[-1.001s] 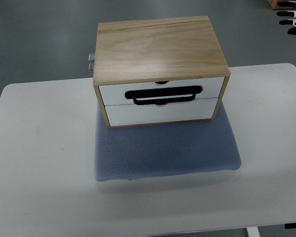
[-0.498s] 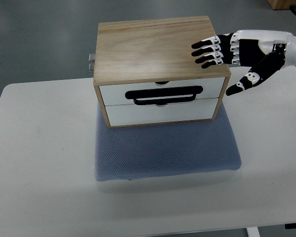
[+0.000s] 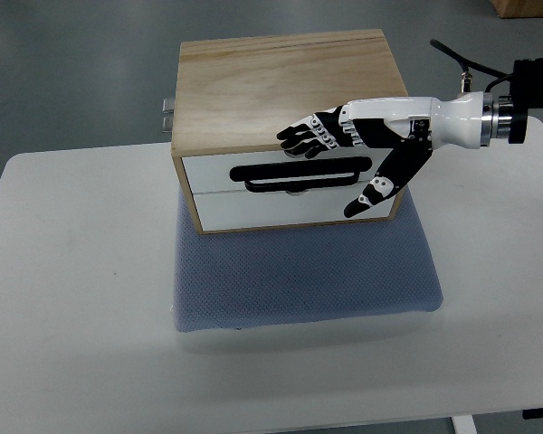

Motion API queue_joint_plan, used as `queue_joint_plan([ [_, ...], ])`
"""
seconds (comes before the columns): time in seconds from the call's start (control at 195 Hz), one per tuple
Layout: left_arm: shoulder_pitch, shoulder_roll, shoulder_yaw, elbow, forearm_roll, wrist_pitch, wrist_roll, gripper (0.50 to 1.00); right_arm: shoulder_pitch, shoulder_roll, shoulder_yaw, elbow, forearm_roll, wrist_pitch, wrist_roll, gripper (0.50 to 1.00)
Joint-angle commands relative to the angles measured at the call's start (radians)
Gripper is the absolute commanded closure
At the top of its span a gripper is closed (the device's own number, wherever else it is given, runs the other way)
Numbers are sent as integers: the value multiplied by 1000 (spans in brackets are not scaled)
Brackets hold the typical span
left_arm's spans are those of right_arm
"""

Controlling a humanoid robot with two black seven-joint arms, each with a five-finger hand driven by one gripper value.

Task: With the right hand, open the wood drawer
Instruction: 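Reach the right hand down to the upper drawer's black handle, then hook the right hand's fingers around the upper drawer handle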

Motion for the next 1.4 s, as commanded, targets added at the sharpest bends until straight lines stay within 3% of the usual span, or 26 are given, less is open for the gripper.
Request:
queue_joint_plan([
  [0.0, 0, 0, 0, 0, 0, 0, 0, 500, -7, 30, -5, -26, -17, -17, 0, 556],
  [0.21, 0, 0, 0, 0, 0, 0, 0, 500, -3, 112, -89, -97, -19, -93, 2, 556],
  [1.396, 0, 0, -1, 0, 0, 0, 0, 500, -83, 154, -92, -187, -118, -99, 2, 556],
])
